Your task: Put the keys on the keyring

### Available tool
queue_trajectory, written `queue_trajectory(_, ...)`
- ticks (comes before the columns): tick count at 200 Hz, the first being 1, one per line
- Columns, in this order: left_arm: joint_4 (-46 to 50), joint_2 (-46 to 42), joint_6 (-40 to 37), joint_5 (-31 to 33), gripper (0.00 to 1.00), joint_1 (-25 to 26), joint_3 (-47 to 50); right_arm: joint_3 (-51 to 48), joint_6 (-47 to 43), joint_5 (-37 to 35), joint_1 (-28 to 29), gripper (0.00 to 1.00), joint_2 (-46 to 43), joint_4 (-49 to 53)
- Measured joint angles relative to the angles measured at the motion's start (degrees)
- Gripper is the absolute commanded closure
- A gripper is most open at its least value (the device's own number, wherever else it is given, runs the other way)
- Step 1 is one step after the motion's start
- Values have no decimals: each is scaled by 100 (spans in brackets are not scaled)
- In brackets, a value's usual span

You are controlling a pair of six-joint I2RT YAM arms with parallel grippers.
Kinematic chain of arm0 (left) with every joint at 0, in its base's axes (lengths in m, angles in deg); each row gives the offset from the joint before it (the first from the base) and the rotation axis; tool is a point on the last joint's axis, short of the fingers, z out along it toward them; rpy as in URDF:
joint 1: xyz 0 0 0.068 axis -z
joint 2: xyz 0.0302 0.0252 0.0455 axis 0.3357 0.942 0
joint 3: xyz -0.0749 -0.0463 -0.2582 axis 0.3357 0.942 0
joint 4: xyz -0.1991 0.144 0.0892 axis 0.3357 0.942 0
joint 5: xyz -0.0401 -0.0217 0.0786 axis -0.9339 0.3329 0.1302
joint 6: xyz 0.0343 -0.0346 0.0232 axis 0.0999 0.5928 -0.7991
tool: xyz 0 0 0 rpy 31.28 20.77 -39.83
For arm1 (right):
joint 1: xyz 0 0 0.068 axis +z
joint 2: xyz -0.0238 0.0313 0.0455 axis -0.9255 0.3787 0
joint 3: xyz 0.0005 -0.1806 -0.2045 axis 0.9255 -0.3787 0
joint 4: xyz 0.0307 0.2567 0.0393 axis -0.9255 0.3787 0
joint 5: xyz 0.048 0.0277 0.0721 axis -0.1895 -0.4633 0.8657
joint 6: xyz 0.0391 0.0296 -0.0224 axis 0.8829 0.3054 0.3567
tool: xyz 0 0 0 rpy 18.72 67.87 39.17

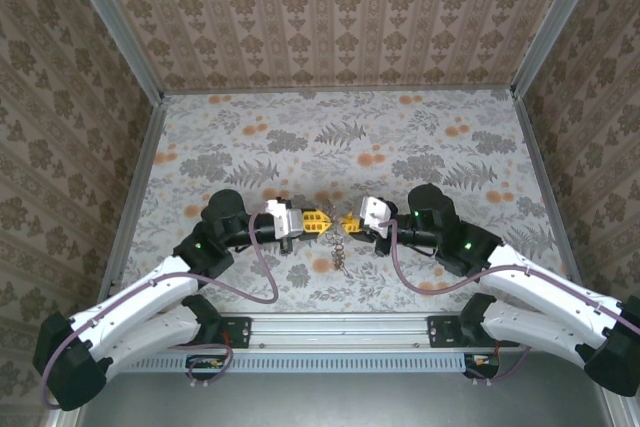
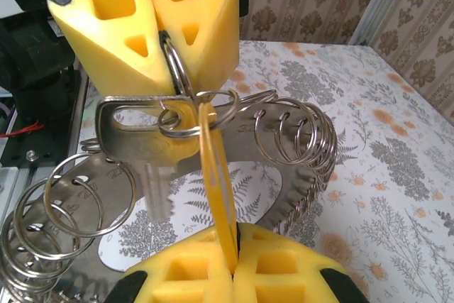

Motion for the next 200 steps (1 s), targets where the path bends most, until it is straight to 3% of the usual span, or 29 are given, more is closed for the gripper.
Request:
queue_trajectory(36, 142, 0, -85, -4, 100, 0, 0, 319, -330, -107, 0, 100, 26, 577)
queue_trajectory(75, 271, 0, -131, 2, 100, -4, 0, 951, -671, -205, -2, 85, 380, 1351)
queue_trajectory(122, 306, 2, -173, 24, 100, -4, 59, 999, -706, -149, -2, 88, 479, 1519)
queue_trajectory(145, 306, 46, -210, 26, 100, -4, 68, 999, -678, -116, 0, 74, 479, 1517)
queue_trajectory(181, 302, 83, -212, 103, 100, -4, 68, 997, -522, -188, -2, 61, 479, 1513)
queue_trajectory(200, 295, 83, -214, 162, 100, -4, 68, 966, -446, -293, -7, 59, 479, 1486)
